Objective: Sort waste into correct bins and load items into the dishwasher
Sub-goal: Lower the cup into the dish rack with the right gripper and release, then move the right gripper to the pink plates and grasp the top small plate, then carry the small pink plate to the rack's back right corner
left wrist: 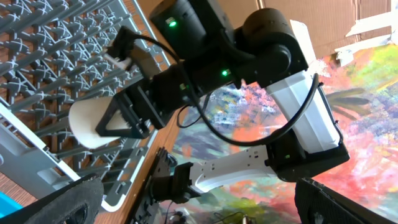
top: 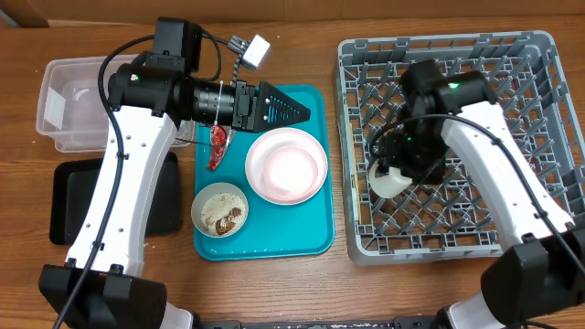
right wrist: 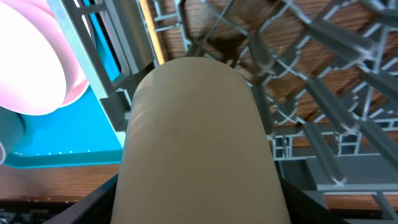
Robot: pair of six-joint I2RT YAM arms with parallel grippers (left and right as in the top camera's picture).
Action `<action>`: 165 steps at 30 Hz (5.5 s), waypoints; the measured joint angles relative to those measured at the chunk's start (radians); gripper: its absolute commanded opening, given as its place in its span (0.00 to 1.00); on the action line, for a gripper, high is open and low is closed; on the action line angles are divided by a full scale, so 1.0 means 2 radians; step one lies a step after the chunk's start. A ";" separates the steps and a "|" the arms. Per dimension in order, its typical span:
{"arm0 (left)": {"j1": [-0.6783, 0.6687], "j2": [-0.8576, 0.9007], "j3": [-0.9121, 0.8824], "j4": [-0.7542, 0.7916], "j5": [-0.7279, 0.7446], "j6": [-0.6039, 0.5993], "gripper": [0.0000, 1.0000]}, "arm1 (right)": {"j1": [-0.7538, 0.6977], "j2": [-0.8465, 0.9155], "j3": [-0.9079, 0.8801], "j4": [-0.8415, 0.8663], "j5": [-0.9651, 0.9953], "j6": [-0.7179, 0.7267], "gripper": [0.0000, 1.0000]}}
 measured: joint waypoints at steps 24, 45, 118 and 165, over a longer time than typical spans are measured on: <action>0.000 0.000 0.000 -0.022 -0.048 -0.004 0.90 | 0.014 -0.039 0.009 0.083 -0.007 -0.016 0.82; 0.022 -0.135 0.000 -0.108 -0.551 -0.222 1.00 | 0.194 0.020 0.013 0.197 0.031 -0.071 0.70; 0.022 -0.109 0.001 -0.125 -0.628 -0.237 1.00 | 0.011 0.029 0.127 0.190 0.536 0.101 0.04; 0.022 -0.108 0.001 -0.125 -0.628 -0.237 1.00 | -0.107 0.116 0.028 0.232 0.567 0.114 0.04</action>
